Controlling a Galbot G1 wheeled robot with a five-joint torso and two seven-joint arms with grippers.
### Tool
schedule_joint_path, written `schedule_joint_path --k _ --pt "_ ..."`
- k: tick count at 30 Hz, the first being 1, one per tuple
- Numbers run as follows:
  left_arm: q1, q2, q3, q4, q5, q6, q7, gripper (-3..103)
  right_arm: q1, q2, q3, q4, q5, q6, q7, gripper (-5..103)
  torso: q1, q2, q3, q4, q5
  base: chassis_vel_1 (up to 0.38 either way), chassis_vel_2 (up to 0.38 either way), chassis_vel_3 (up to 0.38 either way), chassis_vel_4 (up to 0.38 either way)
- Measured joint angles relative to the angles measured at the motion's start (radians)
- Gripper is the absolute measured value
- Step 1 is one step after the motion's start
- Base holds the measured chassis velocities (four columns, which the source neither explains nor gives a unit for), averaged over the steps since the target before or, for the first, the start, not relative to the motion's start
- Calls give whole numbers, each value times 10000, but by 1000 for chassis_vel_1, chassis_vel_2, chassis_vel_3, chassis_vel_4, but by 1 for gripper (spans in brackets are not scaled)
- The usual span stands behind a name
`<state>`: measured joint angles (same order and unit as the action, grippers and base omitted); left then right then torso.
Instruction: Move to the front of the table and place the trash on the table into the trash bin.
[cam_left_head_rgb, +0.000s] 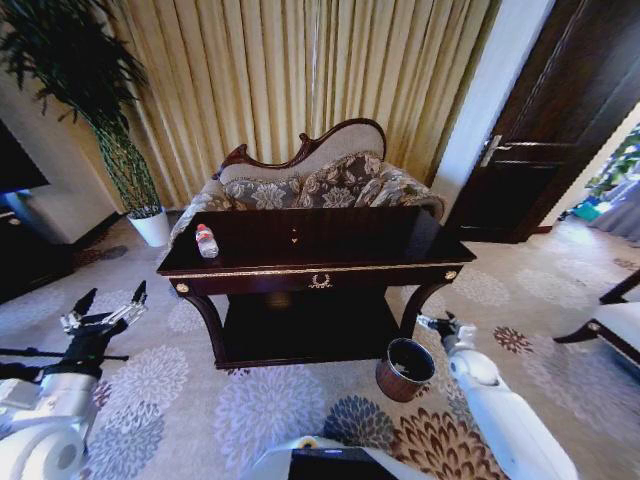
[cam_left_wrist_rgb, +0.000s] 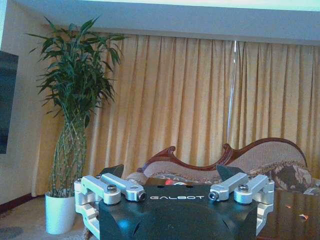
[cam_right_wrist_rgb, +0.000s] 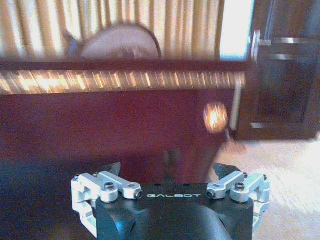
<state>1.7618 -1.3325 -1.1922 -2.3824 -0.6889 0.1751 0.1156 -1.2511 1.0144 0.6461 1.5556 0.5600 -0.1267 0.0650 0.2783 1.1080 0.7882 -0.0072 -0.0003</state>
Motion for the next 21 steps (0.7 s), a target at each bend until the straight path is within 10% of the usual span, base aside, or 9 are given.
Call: schedule_joint_path --k 21 --pt "-92 28 12 -30 16 54 -298 100 -755 -277 185 5743 781 -1225 974 100 0 0 0 0 2 0 0 0 0"
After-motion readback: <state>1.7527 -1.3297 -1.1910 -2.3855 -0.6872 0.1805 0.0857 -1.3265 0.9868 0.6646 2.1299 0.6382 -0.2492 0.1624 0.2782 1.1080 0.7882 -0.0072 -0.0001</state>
